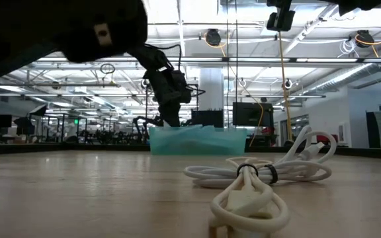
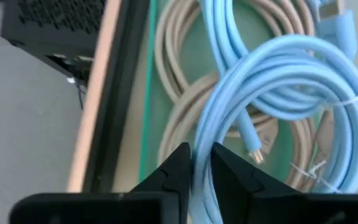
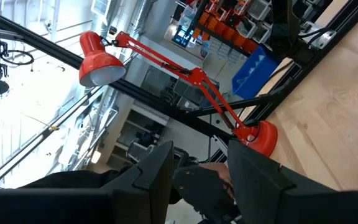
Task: Pick & Place USB Port
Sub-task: Put the blue display cable into the blue bin, then put the brown charger cable into the orange bin
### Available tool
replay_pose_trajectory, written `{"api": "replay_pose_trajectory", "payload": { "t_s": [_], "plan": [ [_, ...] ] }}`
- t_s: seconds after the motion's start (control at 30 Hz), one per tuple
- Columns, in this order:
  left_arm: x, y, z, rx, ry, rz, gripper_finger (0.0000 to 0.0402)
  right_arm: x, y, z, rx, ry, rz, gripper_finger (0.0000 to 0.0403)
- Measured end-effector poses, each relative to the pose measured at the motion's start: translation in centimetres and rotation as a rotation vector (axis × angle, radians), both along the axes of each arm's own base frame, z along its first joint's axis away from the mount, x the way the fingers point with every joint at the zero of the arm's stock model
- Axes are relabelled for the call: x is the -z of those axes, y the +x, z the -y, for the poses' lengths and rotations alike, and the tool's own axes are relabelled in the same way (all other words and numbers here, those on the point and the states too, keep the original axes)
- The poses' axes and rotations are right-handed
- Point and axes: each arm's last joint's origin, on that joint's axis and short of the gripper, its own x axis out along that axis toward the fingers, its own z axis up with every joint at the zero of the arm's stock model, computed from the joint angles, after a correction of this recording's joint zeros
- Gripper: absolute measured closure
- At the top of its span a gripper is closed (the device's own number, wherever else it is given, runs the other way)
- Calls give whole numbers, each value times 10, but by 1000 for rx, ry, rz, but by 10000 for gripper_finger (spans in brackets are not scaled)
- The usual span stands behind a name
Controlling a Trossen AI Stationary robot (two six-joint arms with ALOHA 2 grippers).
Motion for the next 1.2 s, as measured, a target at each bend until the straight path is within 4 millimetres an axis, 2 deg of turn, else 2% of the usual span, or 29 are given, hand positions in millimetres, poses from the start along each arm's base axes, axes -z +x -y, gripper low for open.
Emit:
{"api": "replay_pose_trajectory", "payload": {
  "t_s": [0.17,0.47,0.57,0.67,0.9,1.07,1.2],
  "plan": [
    [-12,6,3,-13,23,16,323,0,0,0,-1,-1,0,261],
    [-18,9,12,-65,-15,-5,326,0,0,0,-3,-2,1,261],
    [-37,7,20,-57,-37,37,326,0,0,0,-3,-11,3,261],
    [-66,5,36,-20,-70,105,326,0,0,0,-2,-21,7,261],
    [-134,3,95,113,-154,268,326,0,0,0,-1,-40,12,261],
    [-160,10,151,202,-202,258,325,0,0,-1,-27,-48,14,261],
    [-171,24,204,265,-249,244,325,0,-1,-3,-96,-39,10,261]
  ]
}}
